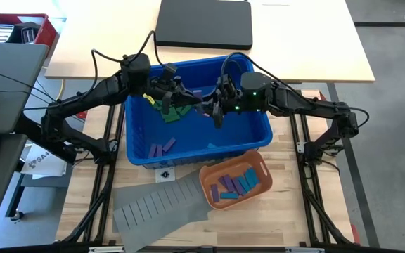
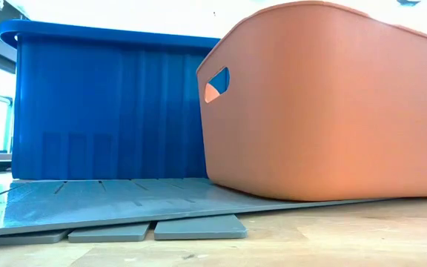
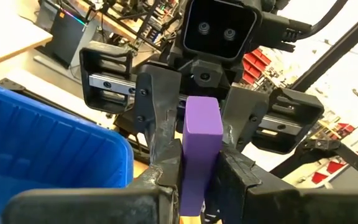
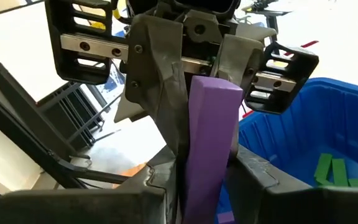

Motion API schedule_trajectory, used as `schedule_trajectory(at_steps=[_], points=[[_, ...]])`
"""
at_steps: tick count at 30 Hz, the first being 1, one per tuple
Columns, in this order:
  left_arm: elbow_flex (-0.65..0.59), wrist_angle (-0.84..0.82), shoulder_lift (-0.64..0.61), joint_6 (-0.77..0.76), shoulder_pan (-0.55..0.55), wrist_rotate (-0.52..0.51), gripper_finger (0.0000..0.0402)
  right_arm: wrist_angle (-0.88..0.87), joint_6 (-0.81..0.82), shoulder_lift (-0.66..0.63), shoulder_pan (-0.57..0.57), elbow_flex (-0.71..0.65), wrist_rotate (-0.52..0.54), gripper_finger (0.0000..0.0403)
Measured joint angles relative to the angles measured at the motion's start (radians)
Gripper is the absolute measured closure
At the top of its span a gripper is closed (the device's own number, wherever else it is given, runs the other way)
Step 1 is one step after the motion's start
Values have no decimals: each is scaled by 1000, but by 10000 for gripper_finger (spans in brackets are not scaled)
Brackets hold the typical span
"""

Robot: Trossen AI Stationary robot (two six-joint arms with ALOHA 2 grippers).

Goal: Sort blocks
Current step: Put the purple block into the orange bin

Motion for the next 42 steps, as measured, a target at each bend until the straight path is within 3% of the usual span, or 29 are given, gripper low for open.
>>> schedule_trajectory(at_steps=[4, 8, 12, 16, 26, 34, 38, 42], points=[[0, 2, 2, -5, 2, 0, 328, -20, 27, -8, 1, 0, 18, 314], [0, 12, 4, -4, 19, 30, 277, -66, 49, -31, 17, -1, 40, 345], [0, 24, 6, -3, 43, 64, 229, -121, 94, -60, 43, -1, 56, 348], [4, 28, -6, -2, 84, 66, 204, -139, 148, -96, 92, 3, 8, 348], [2, 3, -43, 0, 157, 76, 198, -293, 299, -92, 226, 0, 53, 348], [2, -94, -81, 60, 187, 76, 198, -536, 463, -88, 338, -8, -1, 348], [1, -157, -82, 85, 186, 76, 198, -573, 539, -87, 388, -102, -70, 348], [1, -197, -86, 103, 186, 76, 198, -568, 622, -86, 407, -301, -148, 348]])
